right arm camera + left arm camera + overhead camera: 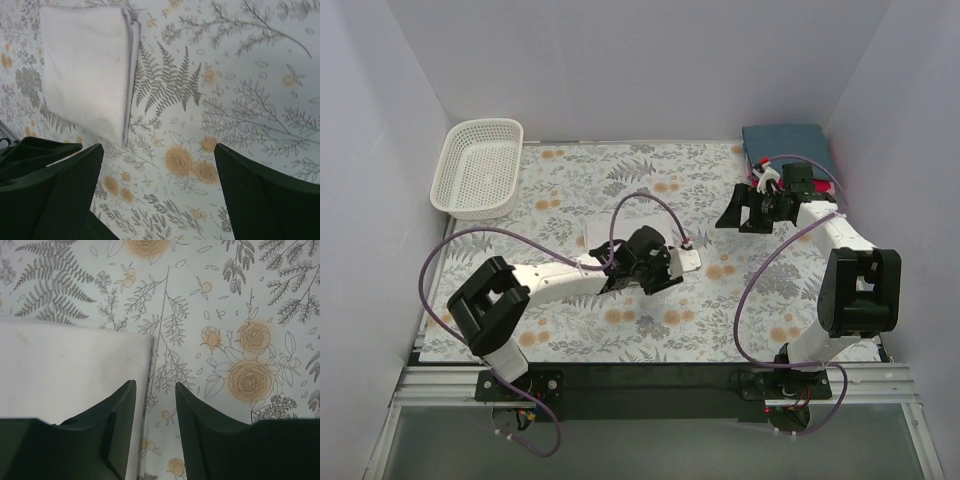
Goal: Fold and stack the t-shirts
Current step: Fold the tshirt
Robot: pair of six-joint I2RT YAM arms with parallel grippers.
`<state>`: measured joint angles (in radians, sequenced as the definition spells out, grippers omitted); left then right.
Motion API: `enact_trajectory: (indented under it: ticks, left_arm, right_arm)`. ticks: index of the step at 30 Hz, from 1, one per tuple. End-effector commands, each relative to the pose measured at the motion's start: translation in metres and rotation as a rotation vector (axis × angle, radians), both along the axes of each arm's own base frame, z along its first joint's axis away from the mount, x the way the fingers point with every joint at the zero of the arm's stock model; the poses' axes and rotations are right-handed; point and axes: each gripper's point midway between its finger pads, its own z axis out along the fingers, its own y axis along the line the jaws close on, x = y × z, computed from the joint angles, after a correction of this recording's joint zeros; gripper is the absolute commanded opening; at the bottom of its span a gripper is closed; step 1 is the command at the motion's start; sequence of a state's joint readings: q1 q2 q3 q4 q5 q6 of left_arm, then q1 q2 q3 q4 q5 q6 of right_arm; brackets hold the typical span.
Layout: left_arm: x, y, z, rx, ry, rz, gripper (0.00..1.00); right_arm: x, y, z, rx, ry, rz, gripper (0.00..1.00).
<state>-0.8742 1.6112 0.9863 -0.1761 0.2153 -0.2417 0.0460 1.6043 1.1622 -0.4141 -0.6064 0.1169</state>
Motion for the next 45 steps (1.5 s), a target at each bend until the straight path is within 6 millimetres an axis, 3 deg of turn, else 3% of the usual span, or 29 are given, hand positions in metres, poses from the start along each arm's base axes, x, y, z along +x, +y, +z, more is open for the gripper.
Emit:
enact_trajectory:
  ticks: [1,2,12,19,22,27,34,40,45]
  left_arm:
    - [0.021,-0.014,0.006,0.062,-0.231,-0.005,0.36]
    - [0.021,-0.017,-0.005,0.086,-0.234,-0.021,0.33]
    - [0.008,-0.035,-0.041,0.141,-0.206,-0.085,0.3]
    - [0.011,-0.031,-0.053,0.163,-0.2,-0.056,0.09]
    - [0.011,-0.033,-0.045,0.135,-0.187,-0.041,0.0]
    - [0.006,-0.039,-0.024,0.044,-0.081,-0.041,0.0]
    - [0.018,-0.036,-0.005,-0.018,-0.048,0.006,0.0]
    - [0.036,-0.032,0.013,-0.069,-0.052,0.058,0.0]
    - [0.041,-0.038,0.027,-0.114,-0.035,0.078,0.0]
  right_arm:
    - [-0.012,-0.002,0.002,0.083,0.066,-0.048,0.98]
    - [-0.015,-0.001,-0.001,0.093,0.089,-0.061,0.98]
    - [-0.036,0.009,-0.03,0.203,0.147,-0.115,0.98]
    - [-0.045,0.017,-0.05,0.28,0.21,-0.129,0.98]
    - [-0.041,0.02,-0.059,0.311,0.239,-0.152,0.98]
    - [-0.029,0.031,-0.067,0.329,0.244,-0.157,0.87]
    - [-0.019,0.038,-0.073,0.346,0.271,-0.184,0.83]
    - [-0.026,0.053,-0.071,0.394,0.295,-0.227,0.93]
    - [-0.045,0.075,-0.092,0.404,0.402,-0.245,0.97]
